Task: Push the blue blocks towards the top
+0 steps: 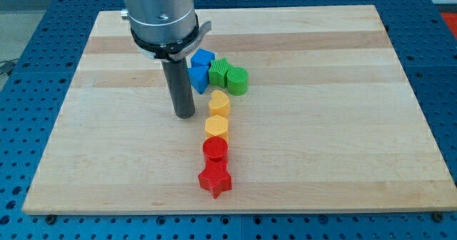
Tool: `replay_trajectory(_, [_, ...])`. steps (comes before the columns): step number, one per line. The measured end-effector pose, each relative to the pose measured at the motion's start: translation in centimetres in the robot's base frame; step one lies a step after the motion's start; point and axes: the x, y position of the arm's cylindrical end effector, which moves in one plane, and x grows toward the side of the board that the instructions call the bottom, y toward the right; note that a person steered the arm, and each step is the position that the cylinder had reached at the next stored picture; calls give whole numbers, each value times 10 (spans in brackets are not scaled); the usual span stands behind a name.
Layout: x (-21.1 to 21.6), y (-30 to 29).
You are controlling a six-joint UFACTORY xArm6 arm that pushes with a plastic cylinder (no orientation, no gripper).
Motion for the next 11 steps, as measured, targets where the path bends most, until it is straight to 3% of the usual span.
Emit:
replay_trajectory(2, [-60, 0])
replay_trajectory(5, [-89, 6])
replay_trajectory(8, [-143, 15])
replay_trajectory(11, [-90, -21])
